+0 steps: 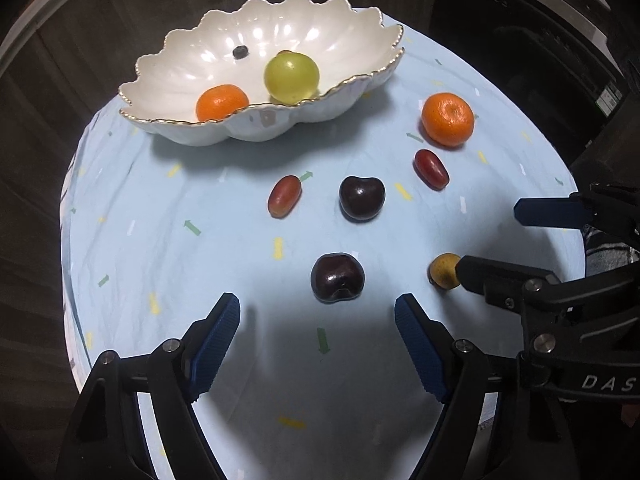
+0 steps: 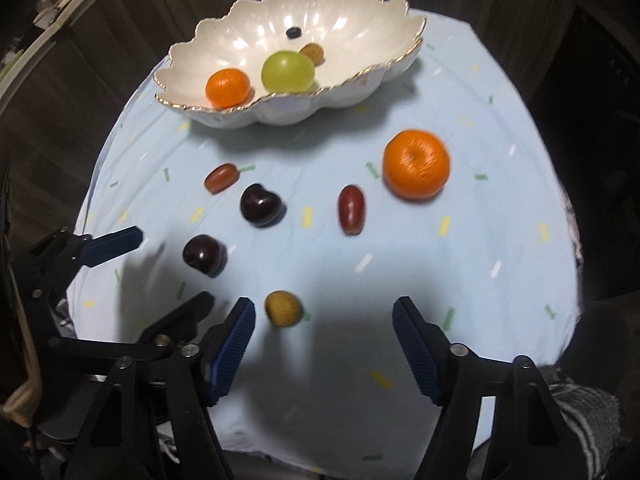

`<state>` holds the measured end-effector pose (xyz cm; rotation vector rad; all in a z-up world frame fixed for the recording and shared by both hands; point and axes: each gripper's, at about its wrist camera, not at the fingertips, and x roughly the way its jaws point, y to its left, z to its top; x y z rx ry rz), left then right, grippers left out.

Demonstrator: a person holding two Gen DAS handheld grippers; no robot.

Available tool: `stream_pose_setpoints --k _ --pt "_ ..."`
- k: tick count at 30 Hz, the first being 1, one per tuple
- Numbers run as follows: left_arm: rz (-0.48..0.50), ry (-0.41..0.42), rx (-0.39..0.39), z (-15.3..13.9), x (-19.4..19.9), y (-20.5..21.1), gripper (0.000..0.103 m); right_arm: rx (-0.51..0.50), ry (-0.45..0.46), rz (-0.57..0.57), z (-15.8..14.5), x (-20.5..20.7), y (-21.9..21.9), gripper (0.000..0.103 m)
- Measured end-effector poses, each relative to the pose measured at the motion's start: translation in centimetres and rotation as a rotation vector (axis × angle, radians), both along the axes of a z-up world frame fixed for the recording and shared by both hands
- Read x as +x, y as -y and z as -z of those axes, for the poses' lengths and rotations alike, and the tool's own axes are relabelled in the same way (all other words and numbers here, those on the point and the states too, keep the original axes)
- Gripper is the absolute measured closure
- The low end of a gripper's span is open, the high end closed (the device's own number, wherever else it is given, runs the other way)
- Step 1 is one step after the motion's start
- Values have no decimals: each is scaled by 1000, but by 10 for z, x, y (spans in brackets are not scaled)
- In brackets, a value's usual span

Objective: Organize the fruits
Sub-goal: 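Withdraw both tools from the bowl toward the remaining fruits, then close the left gripper on a dark cherry while the right gripper closes on a longan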

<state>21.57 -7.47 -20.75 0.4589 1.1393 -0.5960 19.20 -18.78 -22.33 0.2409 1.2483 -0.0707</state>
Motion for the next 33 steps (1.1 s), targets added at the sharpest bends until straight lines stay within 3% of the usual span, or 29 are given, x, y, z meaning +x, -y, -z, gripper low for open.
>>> stream_pose_setpoints --k 14,24,33 --pt "25 12 14 15 11 1 34 43 -75 19 13 10 -11 47" --pt "47 -3 -14 22 13 5 38 84 -127 65 25 13 -7 65" --pt "87 -8 -46 21 6 11 63 118 -130 58 28 24 -21 79"
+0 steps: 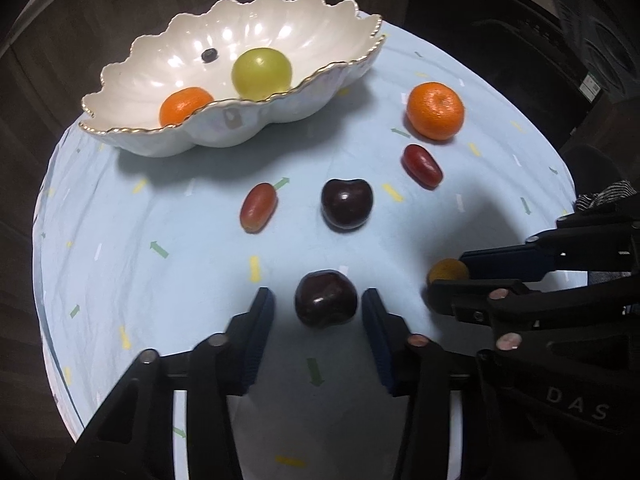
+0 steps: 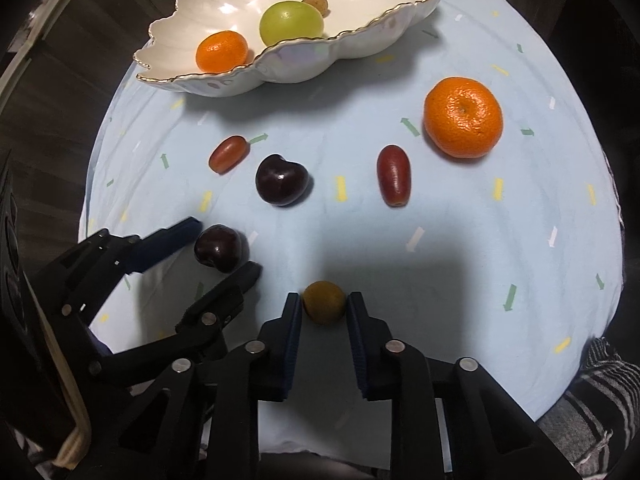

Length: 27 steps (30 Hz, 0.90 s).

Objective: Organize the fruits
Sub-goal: 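Close the left gripper on a dark cherry while the right gripper closes on a longan, then lift the cherry with the left tool while the right tool lifts the longan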

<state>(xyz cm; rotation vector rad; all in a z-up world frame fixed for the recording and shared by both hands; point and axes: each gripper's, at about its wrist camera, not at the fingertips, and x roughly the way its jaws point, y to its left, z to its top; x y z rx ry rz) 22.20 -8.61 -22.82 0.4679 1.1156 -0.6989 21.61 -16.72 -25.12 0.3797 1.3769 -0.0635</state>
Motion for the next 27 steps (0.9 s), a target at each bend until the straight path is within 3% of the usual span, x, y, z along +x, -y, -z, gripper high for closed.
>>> stream_pose_setpoints --k 4,27 --pt "8 -3 -7 -1 -3 2 73 10 4 3 1 0 1 79" --pt "-83 6 1 -18 1 -11 73 -23 73 -1 -24 -16 18 79"
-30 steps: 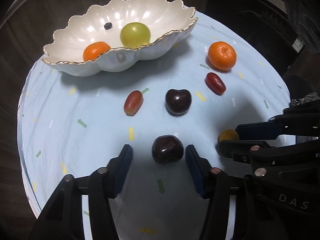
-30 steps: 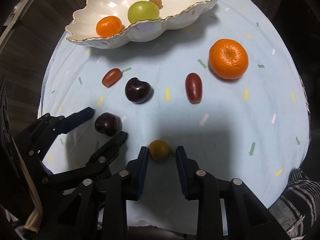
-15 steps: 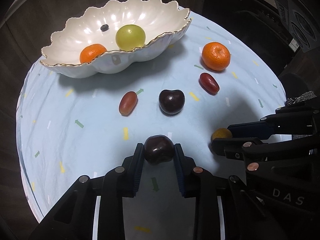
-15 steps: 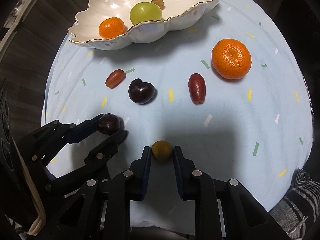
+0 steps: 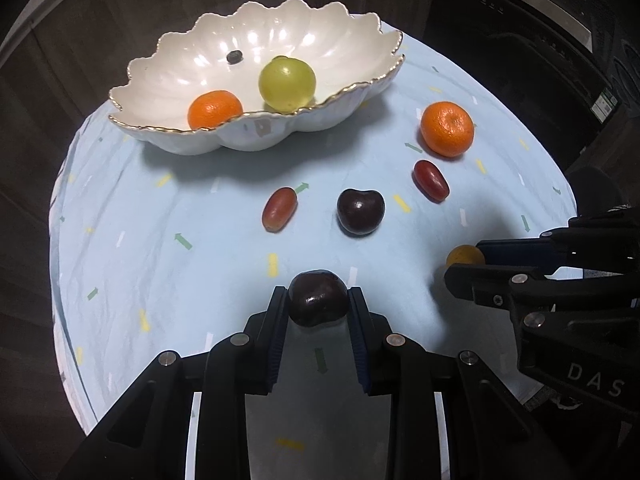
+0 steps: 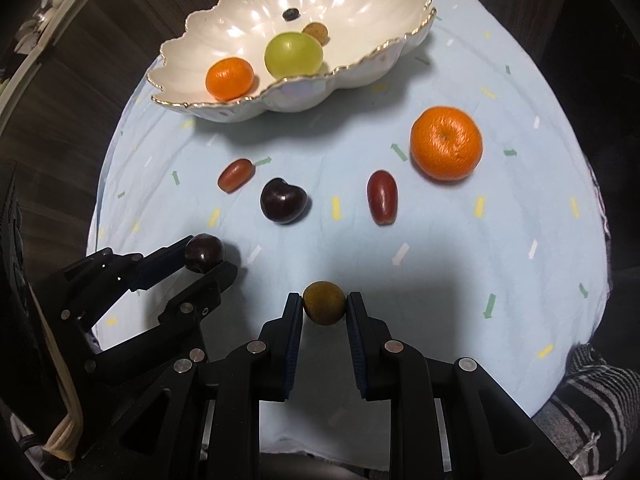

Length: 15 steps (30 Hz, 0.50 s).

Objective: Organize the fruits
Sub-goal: 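Lift the cherry with the left tool while the right tool lifts the longan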

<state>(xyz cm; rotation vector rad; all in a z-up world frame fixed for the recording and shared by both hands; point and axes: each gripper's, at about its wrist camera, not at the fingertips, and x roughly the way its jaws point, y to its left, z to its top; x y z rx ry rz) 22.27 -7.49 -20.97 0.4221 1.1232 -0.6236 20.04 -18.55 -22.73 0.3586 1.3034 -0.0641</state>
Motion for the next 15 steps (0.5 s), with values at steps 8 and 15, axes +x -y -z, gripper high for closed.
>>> stream_pose_setpoints --k 8,15 --pt "-46 6 -5 -10 -2 -1 73 -24 49 -4 -15 -1 -2 79" --pt "-86 10 -11 -18 0 -3 73 -31 83 -8 -24 -1 -1 79"
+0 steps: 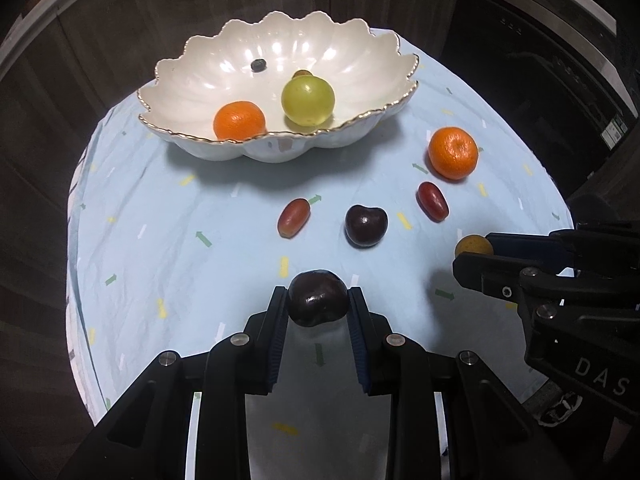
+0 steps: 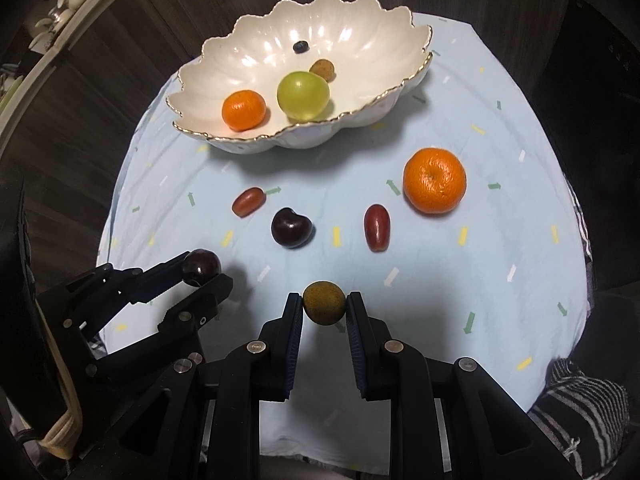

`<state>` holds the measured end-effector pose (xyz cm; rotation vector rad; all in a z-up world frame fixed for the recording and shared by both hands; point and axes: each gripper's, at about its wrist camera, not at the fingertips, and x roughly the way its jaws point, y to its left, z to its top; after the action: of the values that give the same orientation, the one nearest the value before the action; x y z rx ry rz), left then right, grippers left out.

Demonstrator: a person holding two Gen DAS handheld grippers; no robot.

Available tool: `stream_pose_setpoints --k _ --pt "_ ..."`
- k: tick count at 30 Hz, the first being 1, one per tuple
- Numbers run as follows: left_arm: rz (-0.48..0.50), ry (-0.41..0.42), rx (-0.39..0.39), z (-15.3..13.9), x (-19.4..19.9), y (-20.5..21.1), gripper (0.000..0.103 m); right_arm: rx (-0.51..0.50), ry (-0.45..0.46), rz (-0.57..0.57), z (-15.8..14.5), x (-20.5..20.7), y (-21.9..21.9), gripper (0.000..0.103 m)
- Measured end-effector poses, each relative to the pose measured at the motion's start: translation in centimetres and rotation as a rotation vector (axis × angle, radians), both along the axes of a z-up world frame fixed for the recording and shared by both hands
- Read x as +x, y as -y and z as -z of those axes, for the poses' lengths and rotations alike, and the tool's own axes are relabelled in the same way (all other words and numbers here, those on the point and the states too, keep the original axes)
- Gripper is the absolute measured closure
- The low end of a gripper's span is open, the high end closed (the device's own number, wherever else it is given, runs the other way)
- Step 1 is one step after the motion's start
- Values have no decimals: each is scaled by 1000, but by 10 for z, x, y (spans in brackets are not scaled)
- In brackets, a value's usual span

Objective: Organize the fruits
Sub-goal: 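Lift the cherry with the left tool while the right tool lifts the longan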

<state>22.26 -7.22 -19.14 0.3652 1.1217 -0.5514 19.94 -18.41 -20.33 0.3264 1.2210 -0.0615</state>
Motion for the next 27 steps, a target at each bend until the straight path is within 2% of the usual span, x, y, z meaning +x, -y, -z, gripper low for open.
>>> stream_pose_setpoints --k 27 --pt "-106 95 -23 -55 8 2 73 -43 167 -10 -53 5 17 79"
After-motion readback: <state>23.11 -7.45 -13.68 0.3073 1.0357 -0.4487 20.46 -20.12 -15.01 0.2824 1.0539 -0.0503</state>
